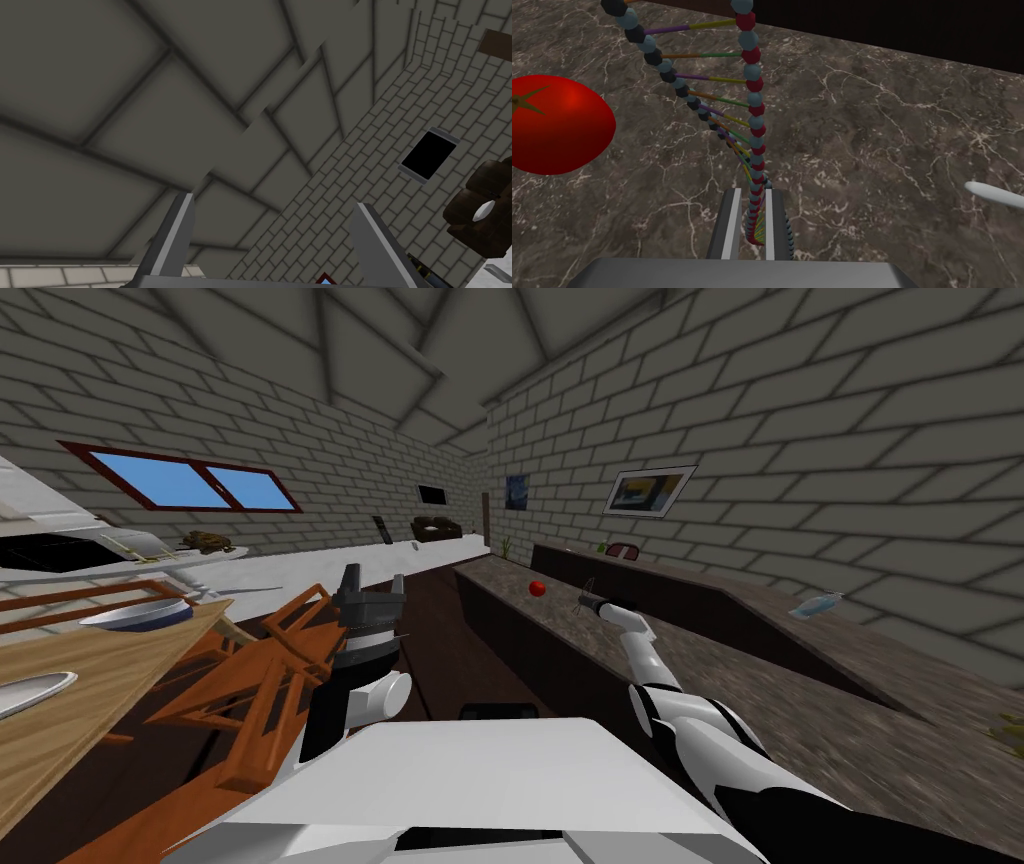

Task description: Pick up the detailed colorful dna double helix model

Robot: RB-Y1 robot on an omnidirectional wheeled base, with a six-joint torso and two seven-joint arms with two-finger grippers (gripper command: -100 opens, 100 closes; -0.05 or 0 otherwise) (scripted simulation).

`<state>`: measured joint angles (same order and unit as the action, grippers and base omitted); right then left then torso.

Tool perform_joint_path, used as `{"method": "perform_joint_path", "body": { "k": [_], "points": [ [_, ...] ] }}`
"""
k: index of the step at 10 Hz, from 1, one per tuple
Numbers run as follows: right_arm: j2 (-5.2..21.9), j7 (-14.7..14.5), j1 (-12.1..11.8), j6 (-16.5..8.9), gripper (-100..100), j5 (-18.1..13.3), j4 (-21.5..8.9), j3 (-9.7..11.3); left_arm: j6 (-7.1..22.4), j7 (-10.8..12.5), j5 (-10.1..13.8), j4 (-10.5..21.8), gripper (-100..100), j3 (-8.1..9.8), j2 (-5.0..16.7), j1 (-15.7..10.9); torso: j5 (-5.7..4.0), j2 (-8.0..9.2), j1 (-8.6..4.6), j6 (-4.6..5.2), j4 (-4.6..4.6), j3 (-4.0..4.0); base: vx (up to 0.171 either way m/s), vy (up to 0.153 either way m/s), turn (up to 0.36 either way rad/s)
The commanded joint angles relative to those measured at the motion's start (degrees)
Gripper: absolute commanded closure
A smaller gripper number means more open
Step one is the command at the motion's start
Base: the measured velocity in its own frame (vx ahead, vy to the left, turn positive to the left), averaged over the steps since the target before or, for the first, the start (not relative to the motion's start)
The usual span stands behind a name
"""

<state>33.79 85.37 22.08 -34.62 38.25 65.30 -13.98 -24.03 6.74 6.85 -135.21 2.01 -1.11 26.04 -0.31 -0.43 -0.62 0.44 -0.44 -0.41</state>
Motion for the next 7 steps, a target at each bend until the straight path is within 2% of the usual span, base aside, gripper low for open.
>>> {"method": "perform_joint_path", "body": {
  "k": [1, 2, 3, 4, 5, 6, 7],
  "points": [
    [-0.2, -0.3, -0.8, -0.2, 100, 0.2, 2.3, 0.0, 0.0, 0.0, 0.0, 0.0, 0, 0.0, 0.0, 0.0, 0.0, 0.0, 0.0, 0.0, 0.0, 0.0, 0.051, 0.005, -0.021],
    [-2.0, -0.9, -3.0, -2.4, 100, 0.2, 4.2, 0.3, 0.0, 0.0, 0.0, 0.0, 0, 0.0, 0.0, 0.0, 0.02, 0.08, 0.06, -0.09, 0.02, 0.04, 0.111, -0.003, -0.319],
    [-2.0, -0.9, -3.0, -2.4, 100, 0.2, 6.3, 0.3, 0.0, 0.0, 0.0, 0.0, 0, 0.0, 0.0, 0.0, -0.03, 0.0, -0.01, 0.19, -0.1, -0.04, 0.11, 0.019, -0.184],
    [-2.0, -0.9, -3.0, -2.4, 100, 0.2, 7.4, 0.3, 0.0, 0.0, 0.0, 0.0, 0, 0.0, 0.0, 0.0, -0.06, -0.05, -0.02, 0.05, -0.13, -0.09, 0.041, 0.013, 0.014],
    [-2.0, -0.9, -3.0, -2.4, 100, 0.2, 7.4, 0.3, 0.0, 0.0, 0.0, 0.0, 0, -0.01, 0.0, 0.0, -0.04, 0.05, -0.01, -0.02, -0.1, -0.03, 0.002, -0.001, 0.035],
    [-3.7, -1.4, -5.2, -4.6, 100, 0.2, 9.3, 0.7, 0.0, 0.0, 0.0, 0.0, 0, -0.01, 0.0, 0.0, -0.04, 0.2, -0.04, 0.01, -0.07, 0.05, 0.081, -0.014, -0.314],
    [-3.7, -1.4, -5.2, -4.6, 100, 0.2, 10.8, 0.7, 0.0, 0.0, 0.0, 0.0, 0, 0.0, 0.0, 0.0, -0.12, 0.12, -0.18, 0.32, -0.2, -0.04, 0.106, 0.011, -0.235]
  ]
}}
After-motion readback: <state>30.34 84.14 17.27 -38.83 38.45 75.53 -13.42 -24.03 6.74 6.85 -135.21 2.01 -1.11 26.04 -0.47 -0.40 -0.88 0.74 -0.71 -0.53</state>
